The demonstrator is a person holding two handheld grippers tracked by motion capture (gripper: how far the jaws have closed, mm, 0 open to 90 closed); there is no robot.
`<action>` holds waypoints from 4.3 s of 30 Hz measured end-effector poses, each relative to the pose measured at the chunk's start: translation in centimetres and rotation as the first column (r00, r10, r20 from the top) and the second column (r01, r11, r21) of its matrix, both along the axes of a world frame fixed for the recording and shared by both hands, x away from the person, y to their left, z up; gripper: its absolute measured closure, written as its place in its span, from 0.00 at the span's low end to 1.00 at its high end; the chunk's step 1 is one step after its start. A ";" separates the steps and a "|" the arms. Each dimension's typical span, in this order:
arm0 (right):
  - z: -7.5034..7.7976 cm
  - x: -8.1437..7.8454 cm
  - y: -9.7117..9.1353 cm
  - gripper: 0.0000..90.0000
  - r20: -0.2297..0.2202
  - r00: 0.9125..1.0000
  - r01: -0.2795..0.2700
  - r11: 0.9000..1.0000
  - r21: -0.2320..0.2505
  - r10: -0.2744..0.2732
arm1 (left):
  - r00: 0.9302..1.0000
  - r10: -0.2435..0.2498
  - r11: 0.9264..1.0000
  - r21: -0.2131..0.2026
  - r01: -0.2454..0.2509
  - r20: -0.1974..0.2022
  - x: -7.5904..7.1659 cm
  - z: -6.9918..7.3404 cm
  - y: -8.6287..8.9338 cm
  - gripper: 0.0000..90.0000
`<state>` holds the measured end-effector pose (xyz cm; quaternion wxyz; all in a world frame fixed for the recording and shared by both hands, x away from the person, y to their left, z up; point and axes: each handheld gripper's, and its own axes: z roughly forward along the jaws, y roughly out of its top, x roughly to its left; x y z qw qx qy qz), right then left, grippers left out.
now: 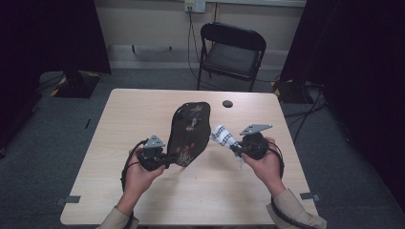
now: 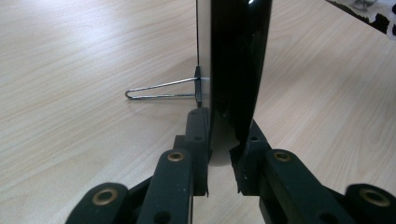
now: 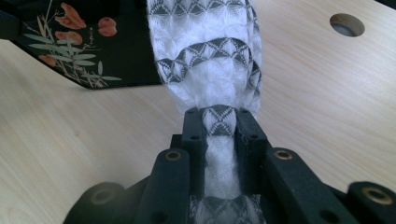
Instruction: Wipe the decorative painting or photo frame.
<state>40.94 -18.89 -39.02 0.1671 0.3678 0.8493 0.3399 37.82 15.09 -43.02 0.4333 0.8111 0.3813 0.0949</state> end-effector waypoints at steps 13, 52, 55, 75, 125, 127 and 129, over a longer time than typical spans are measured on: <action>2.8 1.4 0.3 0.86 0.052 0.998 0.036 0.998 0.043 -0.038 | 1.000 0.001 1.000 0.007 -0.001 -0.009 0.1 0.1 -0.1 0.87; -2.5 2.7 5.1 0.86 -0.021 0.999 -0.027 0.999 -0.034 0.026 | 0.999 -0.027 0.999 0.023 0.027 -0.023 0.6 0.3 0.0 0.87; -3.2 2.7 5.0 0.86 -0.038 0.999 -0.027 0.999 -0.044 0.025 | 0.999 -0.026 0.999 0.022 0.027 -0.022 0.6 0.3 0.0 0.87; -6.1 1.5 3.6 0.85 -0.118 0.992 -0.060 0.997 -0.055 0.053 | 1.000 -0.025 0.999 0.020 0.025 -0.016 0.5 0.2 0.1 0.87; 2.1 2.6 5.4 0.85 0.018 0.996 -0.089 0.995 -0.048 0.090 | 0.999 -0.025 0.999 0.021 0.026 -0.023 0.5 0.3 0.1 0.87; 1.5 2.6 5.4 0.85 0.010 0.996 -0.090 0.995 -0.047 0.091 | 0.999 -0.025 0.999 0.021 0.026 -0.023 0.5 0.3 0.1 0.87; 1.0 2.5 5.4 0.85 0.000 0.996 -0.087 0.995 -0.047 0.087 | 0.999 -0.025 0.999 0.022 0.026 -0.023 0.5 0.3 0.1 0.87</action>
